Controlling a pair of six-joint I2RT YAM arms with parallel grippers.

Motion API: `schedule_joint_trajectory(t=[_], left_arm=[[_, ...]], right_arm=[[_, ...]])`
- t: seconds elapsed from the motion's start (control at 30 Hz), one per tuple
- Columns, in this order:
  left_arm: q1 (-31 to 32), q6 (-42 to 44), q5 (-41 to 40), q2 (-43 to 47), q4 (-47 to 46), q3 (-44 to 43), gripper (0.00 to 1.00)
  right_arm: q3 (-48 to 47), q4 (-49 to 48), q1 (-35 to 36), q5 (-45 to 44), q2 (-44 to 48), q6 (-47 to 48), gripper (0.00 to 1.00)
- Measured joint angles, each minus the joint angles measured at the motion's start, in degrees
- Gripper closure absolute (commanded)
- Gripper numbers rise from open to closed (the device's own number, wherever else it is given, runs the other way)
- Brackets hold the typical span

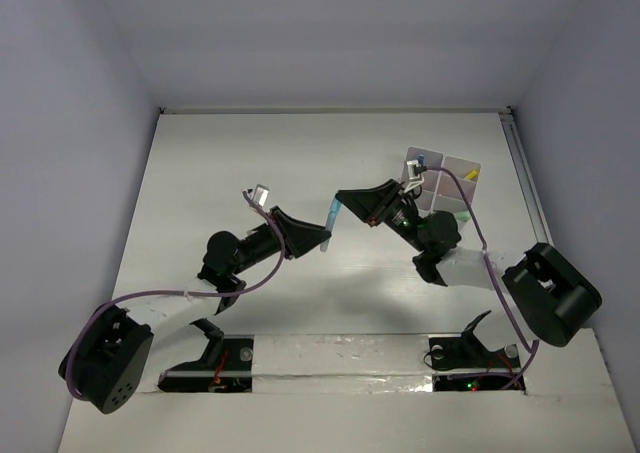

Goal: Sort the stationery into containers
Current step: Close the scissors near the pen.

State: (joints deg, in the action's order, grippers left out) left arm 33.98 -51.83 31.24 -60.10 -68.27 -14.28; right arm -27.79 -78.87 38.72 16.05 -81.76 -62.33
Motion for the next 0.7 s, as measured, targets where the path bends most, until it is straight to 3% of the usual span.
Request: schedule_joint_trajectory(t=[0.7], left_arm=[[-3.1,-12.8,7.7,1.6,-4.0,-0.5,1.00]], right_arm=[[-3.3,1.0,0.0,9.8,2.6,1.0,0.87]])
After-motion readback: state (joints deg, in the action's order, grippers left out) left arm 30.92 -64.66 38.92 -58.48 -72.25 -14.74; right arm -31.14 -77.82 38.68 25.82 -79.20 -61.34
